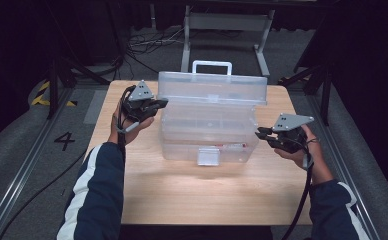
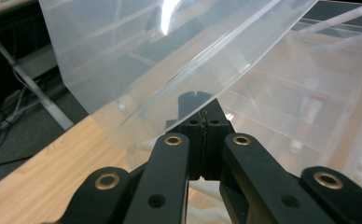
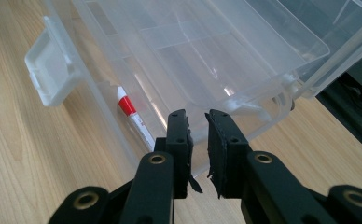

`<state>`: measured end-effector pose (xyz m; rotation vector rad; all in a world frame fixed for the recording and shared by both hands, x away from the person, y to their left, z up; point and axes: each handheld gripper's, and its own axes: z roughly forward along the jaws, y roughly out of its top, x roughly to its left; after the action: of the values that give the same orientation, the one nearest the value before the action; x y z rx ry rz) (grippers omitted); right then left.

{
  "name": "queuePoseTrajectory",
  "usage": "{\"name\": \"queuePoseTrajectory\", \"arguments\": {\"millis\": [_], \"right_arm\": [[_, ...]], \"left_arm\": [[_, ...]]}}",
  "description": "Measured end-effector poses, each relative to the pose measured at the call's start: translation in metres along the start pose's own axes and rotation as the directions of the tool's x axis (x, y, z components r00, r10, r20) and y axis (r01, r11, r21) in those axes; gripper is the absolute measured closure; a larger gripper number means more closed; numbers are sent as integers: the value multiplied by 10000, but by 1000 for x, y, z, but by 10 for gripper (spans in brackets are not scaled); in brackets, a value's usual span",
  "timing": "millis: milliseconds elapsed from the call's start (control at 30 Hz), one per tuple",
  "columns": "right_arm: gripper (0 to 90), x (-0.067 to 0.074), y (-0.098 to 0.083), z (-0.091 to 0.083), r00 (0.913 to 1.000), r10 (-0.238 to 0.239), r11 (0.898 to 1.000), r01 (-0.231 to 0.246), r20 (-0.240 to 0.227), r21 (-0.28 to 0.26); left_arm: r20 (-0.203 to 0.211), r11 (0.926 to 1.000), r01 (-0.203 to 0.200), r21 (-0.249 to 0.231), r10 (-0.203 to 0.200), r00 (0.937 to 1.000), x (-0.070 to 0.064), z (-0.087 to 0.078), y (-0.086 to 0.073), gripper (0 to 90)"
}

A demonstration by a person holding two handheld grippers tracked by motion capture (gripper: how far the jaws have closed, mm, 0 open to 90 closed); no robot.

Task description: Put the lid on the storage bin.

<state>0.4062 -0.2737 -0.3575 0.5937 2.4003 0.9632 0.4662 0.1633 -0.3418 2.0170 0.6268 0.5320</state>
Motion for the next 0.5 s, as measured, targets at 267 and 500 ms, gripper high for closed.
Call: {"name": "queuePoseTrajectory", "arguments": {"millis": [267, 500], "right_arm": [[780, 2, -3, 2, 9999, 85, 10000, -85, -111, -5], [774, 3, -6, 4, 9996, 200, 9998, -200, -224, 11]], "left_arm": [[18, 9997, -210, 148, 209, 9998, -4, -1, -4, 900], [40, 9995, -245, 182, 245, 9997, -7, -1, -9, 900]]}}
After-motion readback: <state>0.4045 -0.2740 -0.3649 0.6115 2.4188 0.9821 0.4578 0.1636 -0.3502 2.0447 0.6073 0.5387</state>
